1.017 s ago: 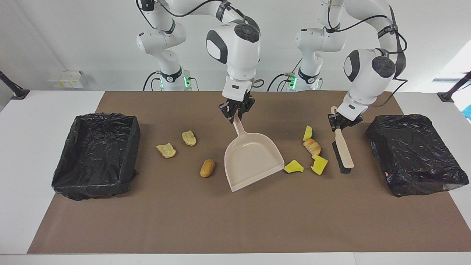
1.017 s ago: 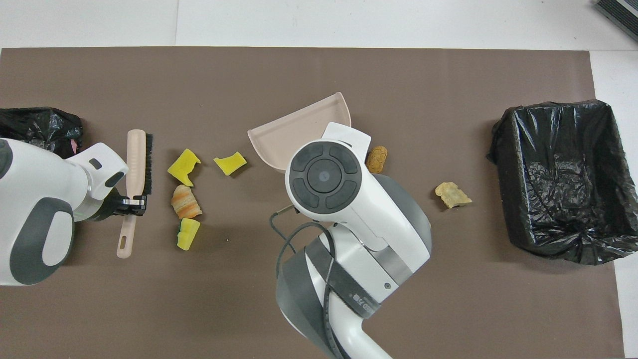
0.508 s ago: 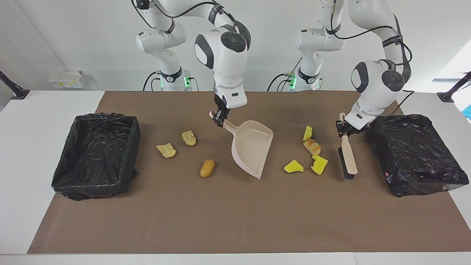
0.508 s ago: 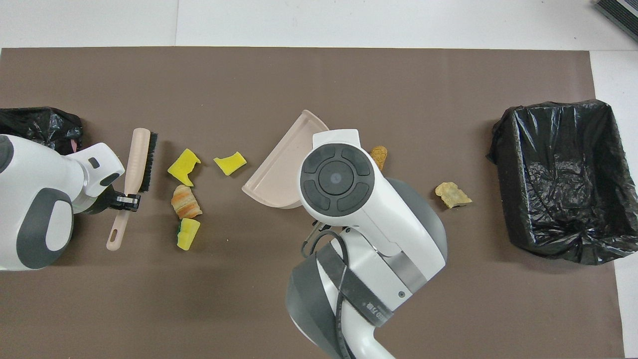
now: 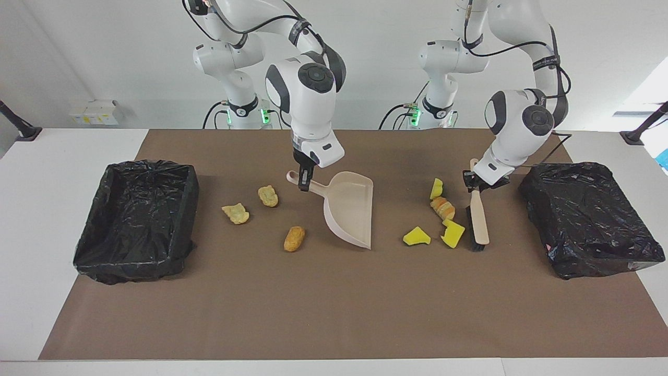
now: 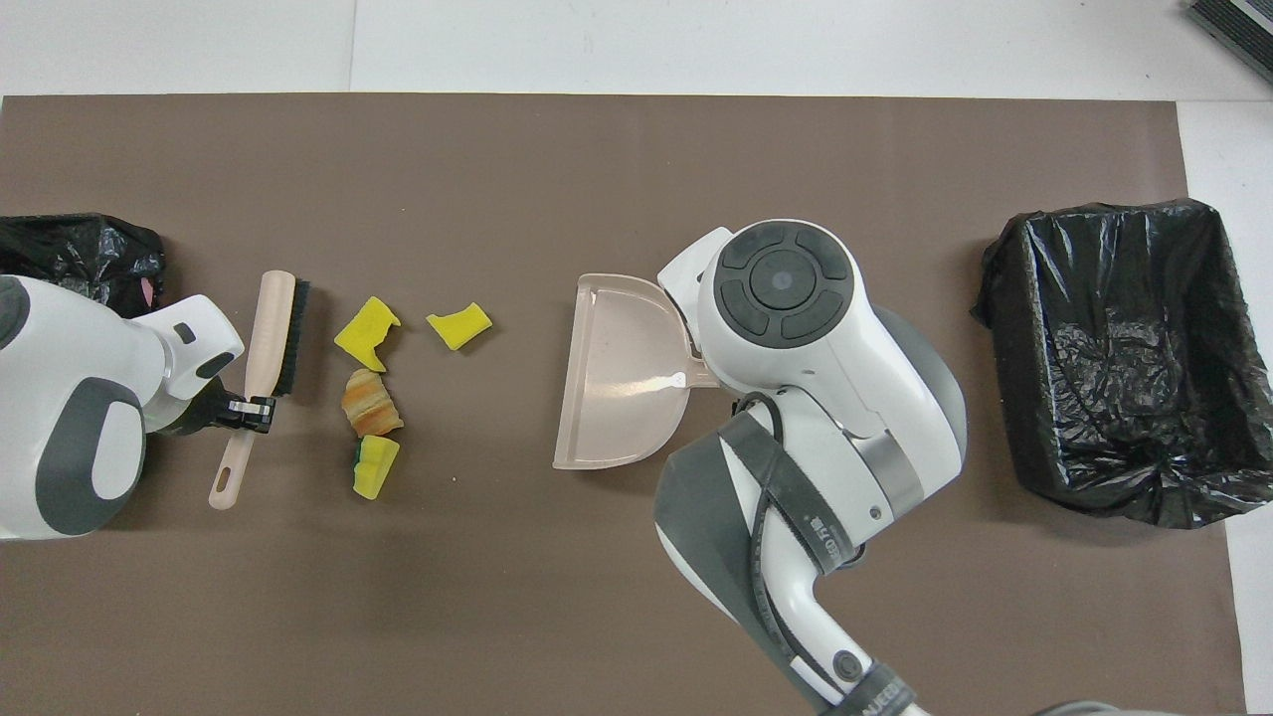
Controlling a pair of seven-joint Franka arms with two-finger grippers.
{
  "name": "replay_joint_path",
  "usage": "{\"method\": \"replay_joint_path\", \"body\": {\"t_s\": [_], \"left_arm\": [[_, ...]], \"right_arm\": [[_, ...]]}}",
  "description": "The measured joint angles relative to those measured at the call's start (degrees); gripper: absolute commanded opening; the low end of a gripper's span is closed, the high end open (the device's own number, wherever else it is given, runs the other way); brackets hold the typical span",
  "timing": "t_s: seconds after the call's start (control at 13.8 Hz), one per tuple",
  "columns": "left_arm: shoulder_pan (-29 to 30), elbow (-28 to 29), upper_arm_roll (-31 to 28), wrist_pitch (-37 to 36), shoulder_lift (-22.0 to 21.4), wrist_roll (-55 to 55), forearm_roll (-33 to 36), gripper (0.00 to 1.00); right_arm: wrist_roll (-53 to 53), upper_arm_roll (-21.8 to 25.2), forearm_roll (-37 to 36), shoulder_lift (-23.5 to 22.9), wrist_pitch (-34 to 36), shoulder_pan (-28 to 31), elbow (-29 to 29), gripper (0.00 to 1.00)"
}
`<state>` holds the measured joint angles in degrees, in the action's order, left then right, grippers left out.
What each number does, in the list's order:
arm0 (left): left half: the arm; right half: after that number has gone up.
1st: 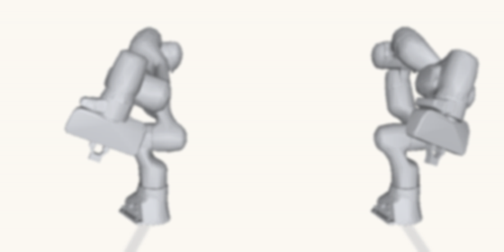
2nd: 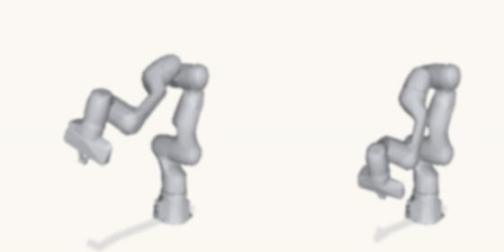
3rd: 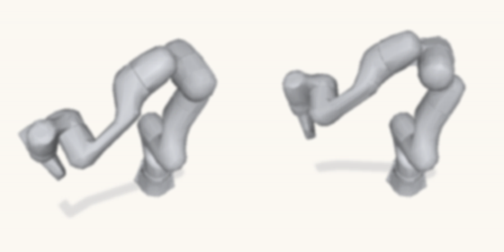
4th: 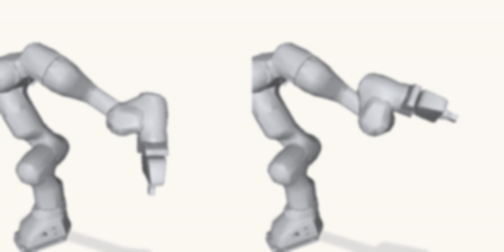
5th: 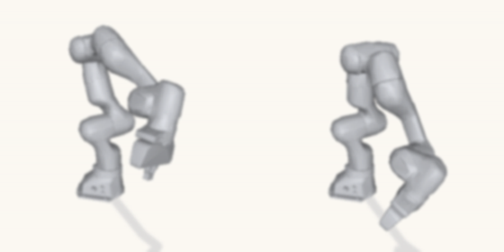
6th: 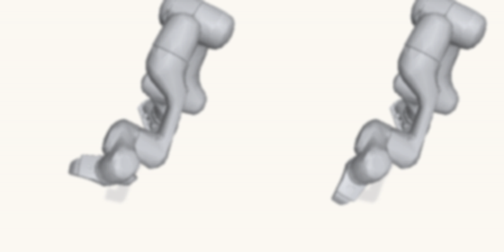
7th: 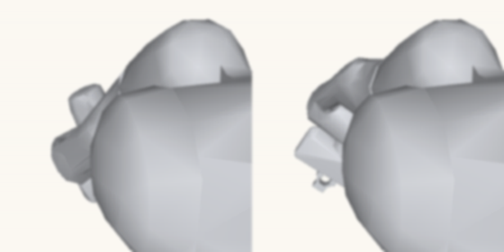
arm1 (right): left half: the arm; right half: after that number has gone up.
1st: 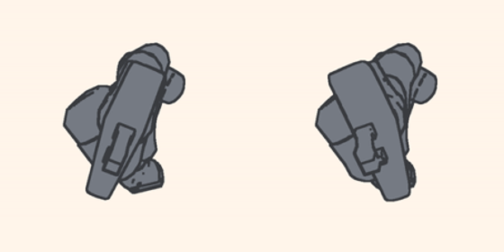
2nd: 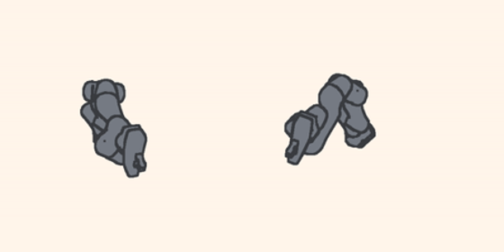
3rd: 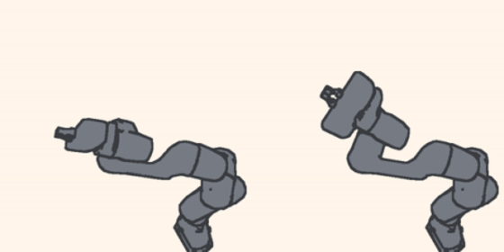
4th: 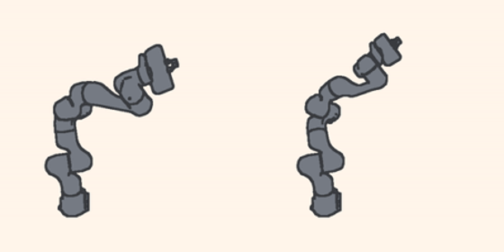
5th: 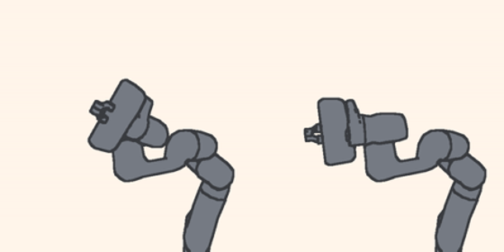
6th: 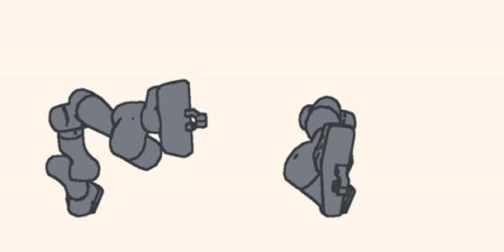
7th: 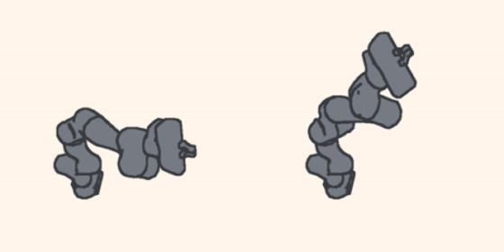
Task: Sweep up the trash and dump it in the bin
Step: 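Sweep sponges and scraps into the dustpan held by the right gripper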
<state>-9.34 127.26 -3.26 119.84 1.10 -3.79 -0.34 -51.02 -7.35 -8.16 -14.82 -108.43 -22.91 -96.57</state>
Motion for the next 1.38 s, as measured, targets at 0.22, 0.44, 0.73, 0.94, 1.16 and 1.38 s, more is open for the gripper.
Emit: {"method": "replay_joint_path", "body": {"t_s": [0.22, 0.44, 0.73, 0.94, 1.16, 1.38], "left_arm": [[-4.59, 0.05, 0.22, 1.02, 0.39, 4.81, -1.20, 0.00], [-8.94, 0.06, 0.53, 1.25, 0.46, 7.38, -3.19, 0.00], [-15.39, 0.05, 0.77, 1.76, 0.45, 10.49, -4.77, 0.00], [-20.67, 0.02, 0.97, 1.72, 0.34, 14.15, -6.09, 0.00], [-23.51, -0.54, 1.09, 0.97, 0.11, 18.95, -6.51, 0.00], [-23.46, -2.39, 0.57, -2.81, -1.50, 23.52, -6.56, 0.00]], "right_arm": [[-1.40, -0.04, 0.00, -1.95, -3.16, -0.01, -0.44, 0.00], [-1.51, -0.22, -0.01, -2.55, -6.10, -0.17, -1.29, 0.00], [-1.45, -0.33, -0.02, -3.67, -9.58, -1.43, -1.81, 0.00], [-1.42, -0.32, -0.01, -4.25, -10.62, -1.57, -1.81, 0.00], [-1.42, -0.33, -0.01, -4.39, -10.75, -1.58, -1.81, 0.00], [-1.59, -0.33, -0.02, -4.42, -10.78, -1.55, -1.81, 0.00]]}}
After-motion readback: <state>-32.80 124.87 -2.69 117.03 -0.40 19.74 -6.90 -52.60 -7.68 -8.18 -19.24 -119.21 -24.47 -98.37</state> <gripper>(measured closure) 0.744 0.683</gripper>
